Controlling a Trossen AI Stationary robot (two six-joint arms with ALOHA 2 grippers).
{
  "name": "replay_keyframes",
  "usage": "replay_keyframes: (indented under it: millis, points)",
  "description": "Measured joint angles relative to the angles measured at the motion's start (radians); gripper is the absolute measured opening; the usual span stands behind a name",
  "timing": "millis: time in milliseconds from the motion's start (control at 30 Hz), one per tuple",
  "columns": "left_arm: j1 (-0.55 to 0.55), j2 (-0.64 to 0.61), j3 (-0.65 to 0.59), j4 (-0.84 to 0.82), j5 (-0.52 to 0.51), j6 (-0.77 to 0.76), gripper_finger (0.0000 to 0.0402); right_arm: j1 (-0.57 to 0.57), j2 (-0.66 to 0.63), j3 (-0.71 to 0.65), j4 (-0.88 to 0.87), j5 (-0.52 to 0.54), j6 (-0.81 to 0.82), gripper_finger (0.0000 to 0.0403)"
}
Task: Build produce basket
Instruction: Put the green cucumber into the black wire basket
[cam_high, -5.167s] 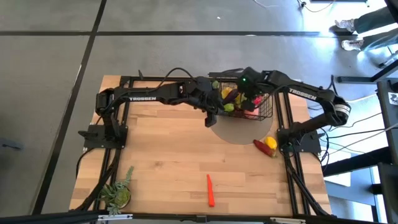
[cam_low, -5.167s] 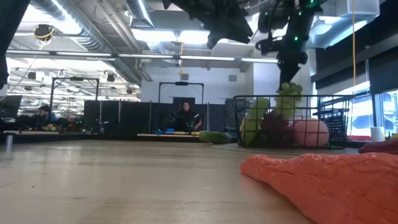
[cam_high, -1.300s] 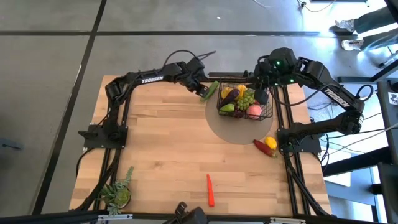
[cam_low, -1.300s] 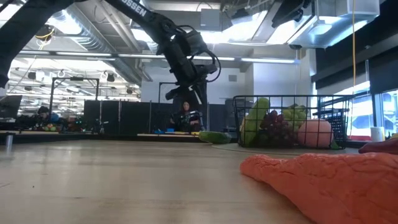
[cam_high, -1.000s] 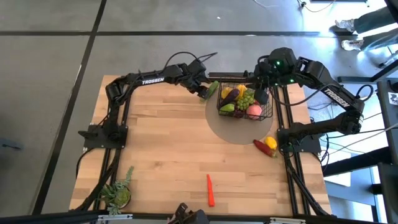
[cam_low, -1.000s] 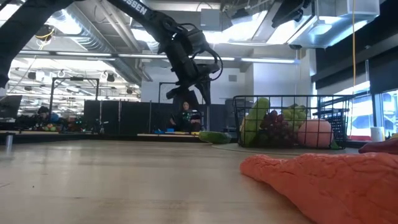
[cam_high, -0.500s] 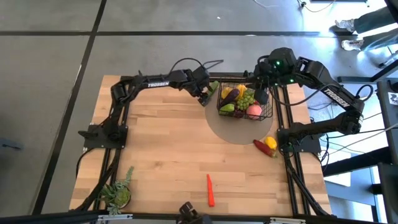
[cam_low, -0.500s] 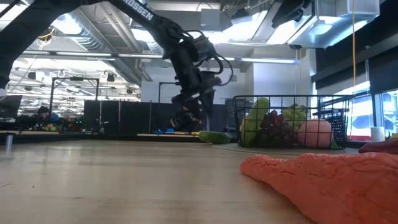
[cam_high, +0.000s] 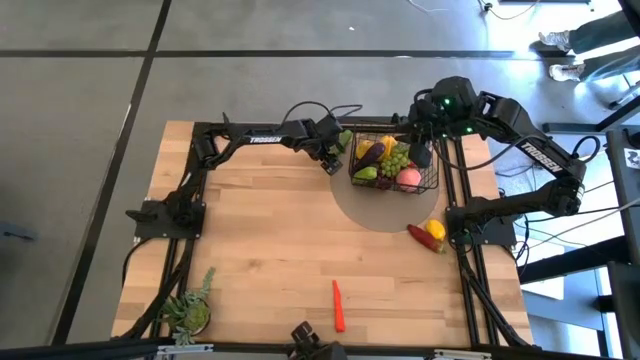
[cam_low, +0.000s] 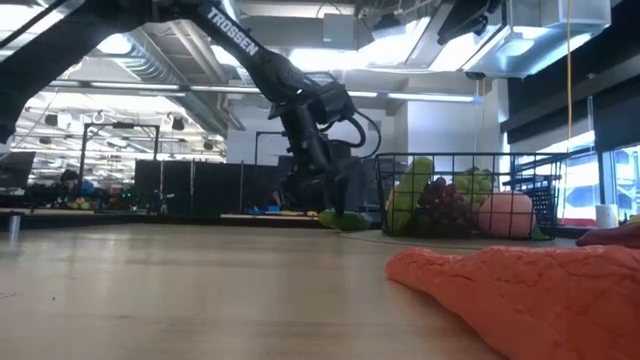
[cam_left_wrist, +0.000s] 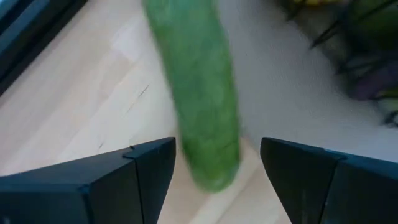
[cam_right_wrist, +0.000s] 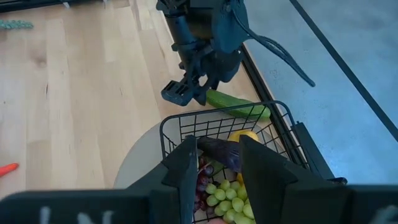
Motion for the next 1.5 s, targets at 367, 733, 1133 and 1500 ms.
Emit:
replay_keyframes:
  millis: [367,733,1133,1500]
  points:
    - [-0.021,0.000,0.000,-0.006,-0.093,0.029,0.0226,0.000,0.000,0.000,0.000,0.000,0.000,0.0113]
    - [-0.014,0.008,0.000,-0.006,-0.090,0.069,0.0226,0.000,0.000,0.000,0.000,0.000,0.000,0.0113]
    - [-0.008,0.010,0.000,-0.018,-0.077,0.060,0.0211,0.000,0.000,0.000,0.000,0.000,0.000,0.0113]
    - [-0.008,0.010,0.000,-0.014,-0.073,0.105,0.0184,0.000,0.000,0.000,0.000,0.000,0.000,0.0113]
